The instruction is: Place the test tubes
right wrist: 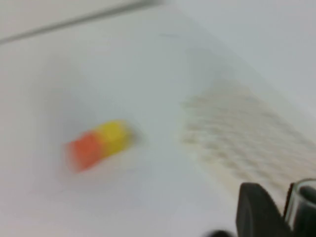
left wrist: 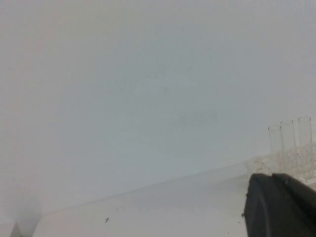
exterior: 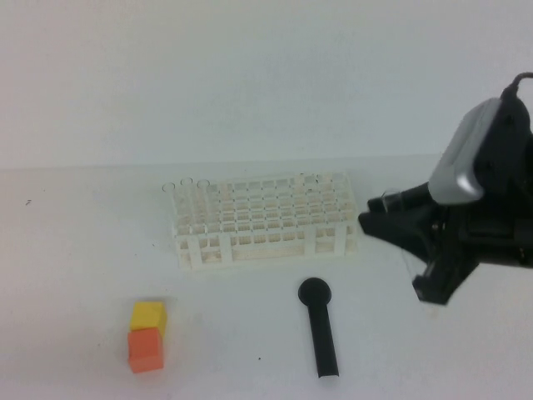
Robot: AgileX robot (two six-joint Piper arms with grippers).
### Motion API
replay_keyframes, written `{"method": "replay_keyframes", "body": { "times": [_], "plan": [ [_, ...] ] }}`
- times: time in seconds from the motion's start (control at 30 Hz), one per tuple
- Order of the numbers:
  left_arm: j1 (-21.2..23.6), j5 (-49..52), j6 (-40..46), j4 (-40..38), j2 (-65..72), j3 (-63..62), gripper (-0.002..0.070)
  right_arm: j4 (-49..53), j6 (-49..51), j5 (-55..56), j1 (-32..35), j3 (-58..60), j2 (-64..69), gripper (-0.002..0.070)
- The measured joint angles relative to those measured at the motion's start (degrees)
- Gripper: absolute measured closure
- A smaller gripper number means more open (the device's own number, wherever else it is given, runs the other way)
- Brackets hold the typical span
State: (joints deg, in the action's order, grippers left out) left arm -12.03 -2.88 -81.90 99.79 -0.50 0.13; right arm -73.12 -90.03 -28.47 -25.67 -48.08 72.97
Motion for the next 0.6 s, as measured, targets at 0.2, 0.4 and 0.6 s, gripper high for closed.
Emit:
{"method": "replay_keyframes", "body": {
  "times": [0.2,0.4,0.6],
  "plan": [
    [0.0,-0.1,0.0,0.0,0.0,0.0,0.0676,5.6,22.3,39.4,-10.0,0.0,3.0,0.0563],
    [0.0,-0.1,0.0,0.0,0.0,0.0,0.0676,19.6,41.2,59.2,-18.3,-0.6,12.5,0.0563],
    [0.0,-0.1,0.0,0.0,0.0,0.0,0.0676,48.0,59.8,66.2,-19.9,-4.8,24.4,0.0563]
  ]
}}
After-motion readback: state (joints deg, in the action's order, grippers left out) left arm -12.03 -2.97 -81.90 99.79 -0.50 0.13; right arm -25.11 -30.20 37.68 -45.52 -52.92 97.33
